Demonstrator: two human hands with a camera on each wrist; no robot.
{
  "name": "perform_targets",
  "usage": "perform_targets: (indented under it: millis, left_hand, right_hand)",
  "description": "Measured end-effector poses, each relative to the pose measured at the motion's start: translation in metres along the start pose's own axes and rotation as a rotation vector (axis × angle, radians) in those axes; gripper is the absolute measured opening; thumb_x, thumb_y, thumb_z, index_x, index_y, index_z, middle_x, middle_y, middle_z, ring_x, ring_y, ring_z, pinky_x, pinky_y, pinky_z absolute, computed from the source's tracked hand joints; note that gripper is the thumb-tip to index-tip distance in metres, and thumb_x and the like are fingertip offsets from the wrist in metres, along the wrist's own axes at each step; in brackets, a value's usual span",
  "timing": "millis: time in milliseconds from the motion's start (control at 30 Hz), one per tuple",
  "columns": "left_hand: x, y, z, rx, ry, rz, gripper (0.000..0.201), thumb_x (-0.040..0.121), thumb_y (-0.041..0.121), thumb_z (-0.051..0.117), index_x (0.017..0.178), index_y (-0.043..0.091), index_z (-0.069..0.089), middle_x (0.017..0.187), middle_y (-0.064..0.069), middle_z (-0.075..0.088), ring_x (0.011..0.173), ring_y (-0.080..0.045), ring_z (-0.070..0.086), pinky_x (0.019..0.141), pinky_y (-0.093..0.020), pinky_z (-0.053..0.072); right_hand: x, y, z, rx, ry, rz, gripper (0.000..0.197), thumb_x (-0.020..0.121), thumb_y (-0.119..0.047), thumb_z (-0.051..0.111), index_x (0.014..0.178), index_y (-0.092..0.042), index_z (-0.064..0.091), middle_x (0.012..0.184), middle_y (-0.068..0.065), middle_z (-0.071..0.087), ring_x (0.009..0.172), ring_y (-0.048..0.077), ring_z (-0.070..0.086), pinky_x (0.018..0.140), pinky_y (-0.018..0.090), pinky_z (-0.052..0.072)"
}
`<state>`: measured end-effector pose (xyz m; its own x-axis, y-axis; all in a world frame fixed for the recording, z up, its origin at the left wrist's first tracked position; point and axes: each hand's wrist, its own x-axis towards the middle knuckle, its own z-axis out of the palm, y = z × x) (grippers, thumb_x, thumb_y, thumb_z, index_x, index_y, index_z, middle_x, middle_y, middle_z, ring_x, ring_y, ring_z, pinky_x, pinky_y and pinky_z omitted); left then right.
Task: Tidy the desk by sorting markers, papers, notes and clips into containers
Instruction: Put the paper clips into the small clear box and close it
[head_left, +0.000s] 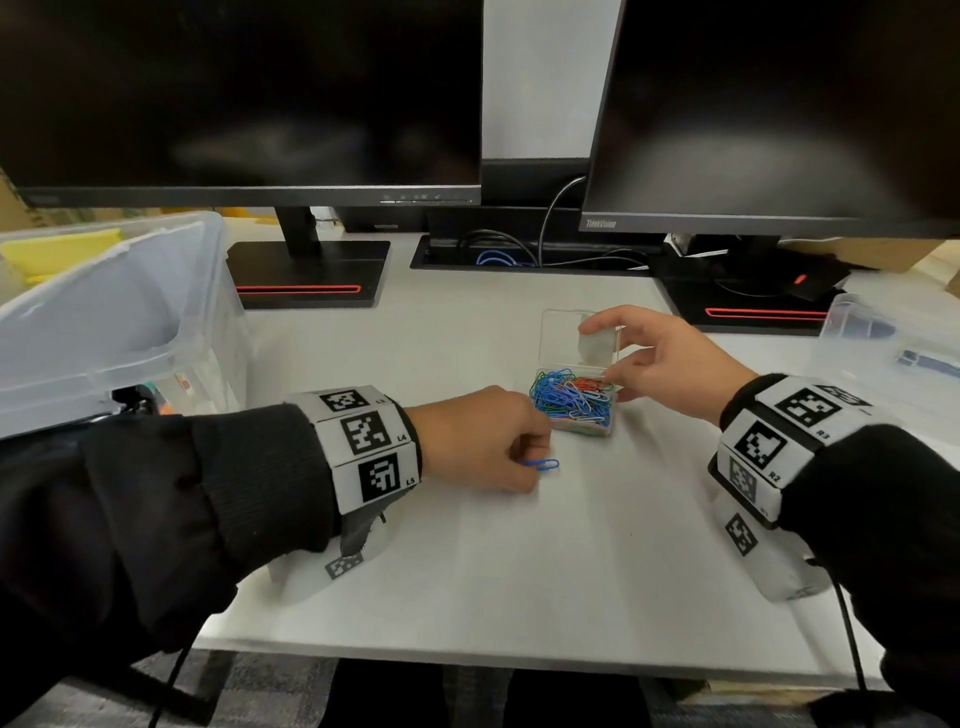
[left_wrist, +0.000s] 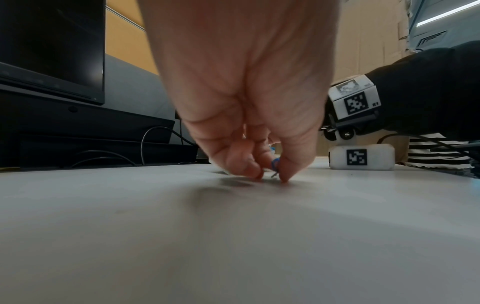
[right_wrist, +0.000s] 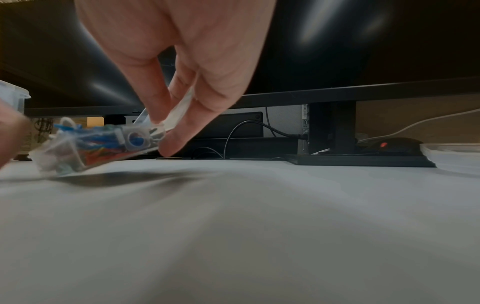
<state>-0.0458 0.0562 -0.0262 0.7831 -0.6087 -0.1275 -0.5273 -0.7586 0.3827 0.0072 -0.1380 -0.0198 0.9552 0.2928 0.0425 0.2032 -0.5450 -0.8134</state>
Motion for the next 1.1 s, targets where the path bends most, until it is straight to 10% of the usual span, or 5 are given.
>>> perform_targets:
  millis: [333,467,733,867,1100]
  left_hand:
    - [0.016,0.003,-0.022,-0.104,0.494,0.054,0.008,0.083,0.014,0.066,0.088,0.008,0.066,0.061,0.023,0.046,0.050,0.001,0.048,0.056,0.000,0.034]
    - [0.035,0.003,-0.025,-0.032,0.427,0.077,0.014,0.085,0.019,0.065,0.094,0.009,0.068,0.082,0.009,0.061,0.057,0.005,0.044,0.061,-0.001,0.034]
    - [0.038,-0.007,-0.025,-0.031,0.755,-0.069,0.020,0.090,0.015,0.052,0.109,0.012,0.057,0.110,-0.003,0.056,0.078,-0.016,0.054,0.079,-0.033,0.048]
    - [0.037,-0.012,-0.023,0.002,0.456,-0.383,0.028,0.092,0.014,0.042,0.116,0.004,0.054,0.116,-0.017,0.061,0.101,-0.033,0.059,0.088,-0.037,0.049]
    - [0.029,-0.010,-0.018,-0.149,0.310,-0.339,0.026,0.085,0.012,0.058,0.110,0.007,0.060,0.095,-0.009,0.069,0.068,-0.013,0.054,0.078,-0.027,0.052]
  right_hand:
    - [-0.003,-0.004,0.001,0.007,-0.048,-0.009,0.040,0.084,0.005,0.059,0.107,-0.027,0.058,0.101,0.000,0.053,0.085,0.023,0.069,0.072,0.028,0.059]
    - [-0.004,-0.006,0.001,0.020,-0.065,-0.008,0.038,0.083,0.006,0.060,0.093,-0.031,0.057,0.105,0.005,0.057,0.088,0.028,0.069,0.075,0.033,0.059]
    - [-0.007,-0.009,-0.001,-0.025,-0.042,-0.005,0.031,0.080,0.009,0.047,0.070,-0.019,0.055,0.100,0.001,0.061,0.087,0.033,0.064,0.074,0.041,0.054]
    - [-0.008,-0.012,-0.002,0.034,0.000,-0.013,0.030,0.080,0.009,0.047,0.068,-0.018,0.053,0.107,0.015,0.063,0.080,0.025,0.056,0.071,0.039,0.050]
    - [-0.004,-0.012,0.000,0.094,0.030,0.059,0.012,0.087,-0.023,0.060,0.090,-0.017,0.049,0.097,0.003,0.063,0.091,0.018,0.060,0.077,0.039,0.054]
